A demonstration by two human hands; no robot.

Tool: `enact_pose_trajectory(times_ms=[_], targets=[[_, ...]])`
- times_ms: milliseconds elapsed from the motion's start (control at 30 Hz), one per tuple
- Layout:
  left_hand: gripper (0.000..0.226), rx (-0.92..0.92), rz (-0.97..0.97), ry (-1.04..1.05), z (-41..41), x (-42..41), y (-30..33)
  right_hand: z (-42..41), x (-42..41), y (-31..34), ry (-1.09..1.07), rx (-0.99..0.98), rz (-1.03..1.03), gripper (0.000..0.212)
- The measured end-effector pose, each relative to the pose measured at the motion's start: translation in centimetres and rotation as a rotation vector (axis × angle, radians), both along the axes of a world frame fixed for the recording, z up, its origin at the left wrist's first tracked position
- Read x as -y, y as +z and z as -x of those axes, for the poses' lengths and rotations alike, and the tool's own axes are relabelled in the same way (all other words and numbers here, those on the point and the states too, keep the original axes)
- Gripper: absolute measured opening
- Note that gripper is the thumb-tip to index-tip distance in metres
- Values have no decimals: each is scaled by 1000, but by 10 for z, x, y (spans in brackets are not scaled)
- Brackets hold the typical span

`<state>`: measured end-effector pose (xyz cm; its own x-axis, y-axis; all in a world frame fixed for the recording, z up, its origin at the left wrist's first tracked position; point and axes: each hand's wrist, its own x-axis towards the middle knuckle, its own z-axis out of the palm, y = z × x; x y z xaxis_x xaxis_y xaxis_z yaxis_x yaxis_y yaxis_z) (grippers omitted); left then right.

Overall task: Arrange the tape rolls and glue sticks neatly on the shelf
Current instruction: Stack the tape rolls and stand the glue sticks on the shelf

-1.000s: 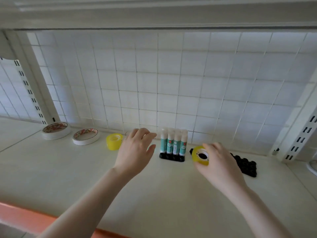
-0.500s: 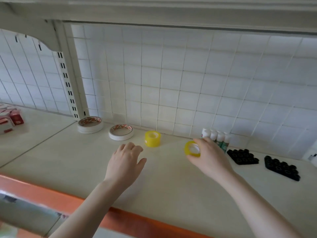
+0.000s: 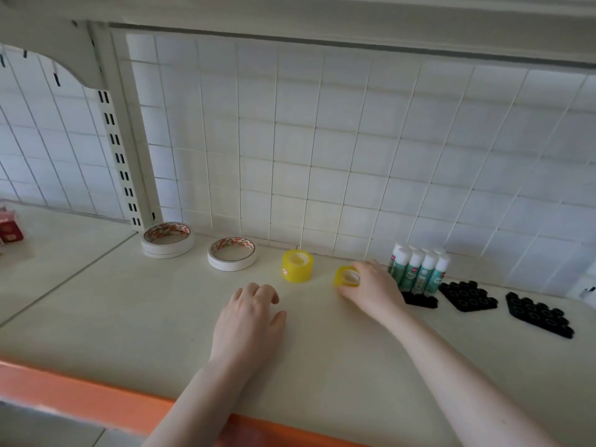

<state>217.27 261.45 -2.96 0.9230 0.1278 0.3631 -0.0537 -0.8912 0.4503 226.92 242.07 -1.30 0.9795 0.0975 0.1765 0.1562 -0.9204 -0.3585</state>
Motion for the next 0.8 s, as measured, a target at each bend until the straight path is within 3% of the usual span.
enact_pose_trajectory(times_ms=[333, 467, 600, 800], targets=[[24, -38, 15, 3, -2, 0, 2, -2, -2, -2, 6, 27, 6, 50], [26, -51, 24, -6, 0, -1, 4, 10, -1, 4, 29, 84, 103, 48], [43, -36, 67, -27, 3, -1, 6, 41, 14, 12, -5, 257, 216, 44], [57, 40, -12, -146, 18, 14, 11, 106, 69, 6, -162, 296, 241, 52]])
